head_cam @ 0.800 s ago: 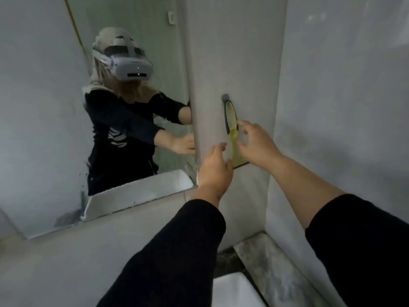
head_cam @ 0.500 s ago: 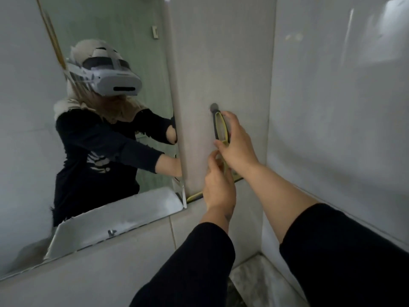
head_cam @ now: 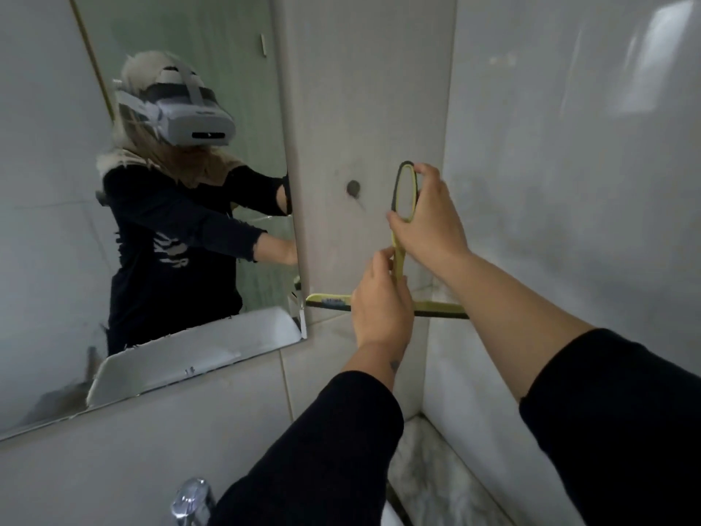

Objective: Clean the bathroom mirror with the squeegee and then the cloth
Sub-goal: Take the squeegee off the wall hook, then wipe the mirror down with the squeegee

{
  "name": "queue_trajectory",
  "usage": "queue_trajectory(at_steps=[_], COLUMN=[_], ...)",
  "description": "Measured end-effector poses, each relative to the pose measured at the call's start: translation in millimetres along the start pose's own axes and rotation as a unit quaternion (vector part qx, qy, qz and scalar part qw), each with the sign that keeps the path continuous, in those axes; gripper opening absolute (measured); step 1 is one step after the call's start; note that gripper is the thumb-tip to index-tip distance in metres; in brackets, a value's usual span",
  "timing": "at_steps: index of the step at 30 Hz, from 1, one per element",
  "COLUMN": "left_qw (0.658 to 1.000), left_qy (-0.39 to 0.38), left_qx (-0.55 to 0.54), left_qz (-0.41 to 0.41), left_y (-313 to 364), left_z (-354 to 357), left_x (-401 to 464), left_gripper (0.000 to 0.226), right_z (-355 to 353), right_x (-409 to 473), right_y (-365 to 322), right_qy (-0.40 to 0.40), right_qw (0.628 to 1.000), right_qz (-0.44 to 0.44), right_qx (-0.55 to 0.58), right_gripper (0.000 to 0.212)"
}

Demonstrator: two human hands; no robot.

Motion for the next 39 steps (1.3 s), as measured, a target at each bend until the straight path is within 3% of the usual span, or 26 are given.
queue_trajectory(at_steps=[2, 5, 8, 10, 18, 25, 31, 36, 39], left_qw=[0.999, 0.995, 0.988, 0.984, 0.935, 0.88, 0.868, 0.885, 0.896], left_qy=[-0.009, -0.014, -0.026, -0.03, 0.04, 0.17, 0.267, 0.275, 0.248], left_qx=[0.037, 0.084, 0.112, 0.125, 0.249, 0.32, 0.321, 0.321, 0.331], left_qz=[0.015, 0.059, 0.099, 0.121, 0.249, 0.308, 0.269, 0.196, 0.16], left_y=[16.9, 45.8, 76.1, 95.5, 163.9, 203.9, 212.3, 197.2, 182.1], left_z=[-8.0, -28.8, -53.7, -73.2, -192.4, -320.1, -419.9, -433.6, -469.2], left_x=[0.9, 5.4, 8.0, 8.5, 14.6, 12.9, 6.6, 8.5, 52.6], left_gripper=[0.034, 0.035, 0.035, 0.035, 0.028, 0.033, 0.025, 0.04, 0.045], right_z=[-24.8, -48.3, -63.3, -76.8, -115.3, -139.4, -159.9, -179.4, -188.4], right_x=[-4.0, -14.1, -28.0, -33.3, -39.8, -38.5, -11.9, 9.7, 29.4], right_y=[-10.5, -41.6, -72.1, -92.4, -198.9, -303.2, -376.1, -408.5, -470.8], right_qy=[0.027, 0.017, -0.016, -0.013, 0.075, 0.137, 0.178, 0.182, 0.216], right_qw=[0.988, 0.93, 0.858, 0.836, 0.825, 0.859, 0.899, 0.92, 0.919], right_qz=[-0.051, -0.201, -0.33, -0.365, -0.451, -0.434, -0.374, -0.335, -0.324], right_qx=[-0.145, -0.306, -0.393, -0.409, -0.333, -0.235, -0.141, -0.094, -0.061], right_gripper=[0.066, 0.058, 0.05, 0.041, 0.022, 0.032, 0.036, 0.047, 0.051])
Point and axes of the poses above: each hand's wrist, its own x-axis towards the middle knuckle, its own z-axis out of the palm, y = z × x, the point moved 8 cm from there along x, towards the middle knuckle, and after that the axes turned 15 degrees about -x, right-handed, at the moved point
